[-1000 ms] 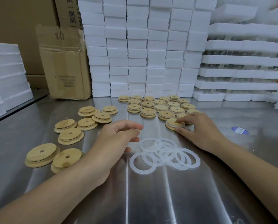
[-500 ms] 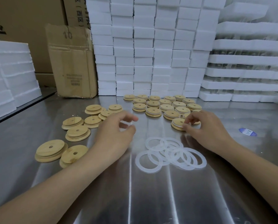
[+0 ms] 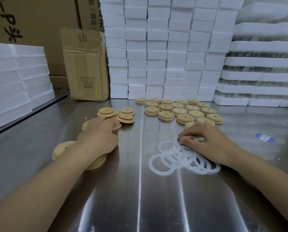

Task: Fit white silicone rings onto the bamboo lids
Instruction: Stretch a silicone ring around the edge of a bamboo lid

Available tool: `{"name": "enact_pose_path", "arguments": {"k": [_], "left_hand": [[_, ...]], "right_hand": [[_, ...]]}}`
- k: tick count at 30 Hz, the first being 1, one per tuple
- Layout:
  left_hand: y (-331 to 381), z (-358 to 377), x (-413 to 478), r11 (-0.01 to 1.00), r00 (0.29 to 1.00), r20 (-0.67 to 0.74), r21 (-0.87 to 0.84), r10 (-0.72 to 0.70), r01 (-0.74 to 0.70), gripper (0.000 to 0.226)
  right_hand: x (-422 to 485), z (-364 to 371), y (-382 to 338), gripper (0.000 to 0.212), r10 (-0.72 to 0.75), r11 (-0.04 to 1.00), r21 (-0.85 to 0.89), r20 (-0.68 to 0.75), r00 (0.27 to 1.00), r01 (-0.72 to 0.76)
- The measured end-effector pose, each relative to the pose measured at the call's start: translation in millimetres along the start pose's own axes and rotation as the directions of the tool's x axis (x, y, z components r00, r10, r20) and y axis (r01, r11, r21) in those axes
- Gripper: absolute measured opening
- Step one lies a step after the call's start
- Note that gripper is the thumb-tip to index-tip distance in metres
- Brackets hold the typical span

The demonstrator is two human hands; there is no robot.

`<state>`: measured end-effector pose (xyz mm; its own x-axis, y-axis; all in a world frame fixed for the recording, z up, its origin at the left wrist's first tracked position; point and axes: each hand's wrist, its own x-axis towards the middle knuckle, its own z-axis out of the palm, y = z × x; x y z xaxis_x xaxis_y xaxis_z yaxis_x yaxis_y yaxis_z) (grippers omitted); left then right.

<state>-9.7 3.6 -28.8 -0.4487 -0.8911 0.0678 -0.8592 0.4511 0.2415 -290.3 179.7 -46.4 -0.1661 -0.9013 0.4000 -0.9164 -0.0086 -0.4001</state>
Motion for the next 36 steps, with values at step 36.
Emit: {"name": "enact_pose_path", "arguments": {"k": [36], "left_hand": [[67,7,-46,-0.052,0.907,0.273,-0.951,0.32,0.305,0.045]], "right_hand": [[-11,1,-75,0.019,0.033,0.847,0.523,-0.22,0.975,0.089]]}}
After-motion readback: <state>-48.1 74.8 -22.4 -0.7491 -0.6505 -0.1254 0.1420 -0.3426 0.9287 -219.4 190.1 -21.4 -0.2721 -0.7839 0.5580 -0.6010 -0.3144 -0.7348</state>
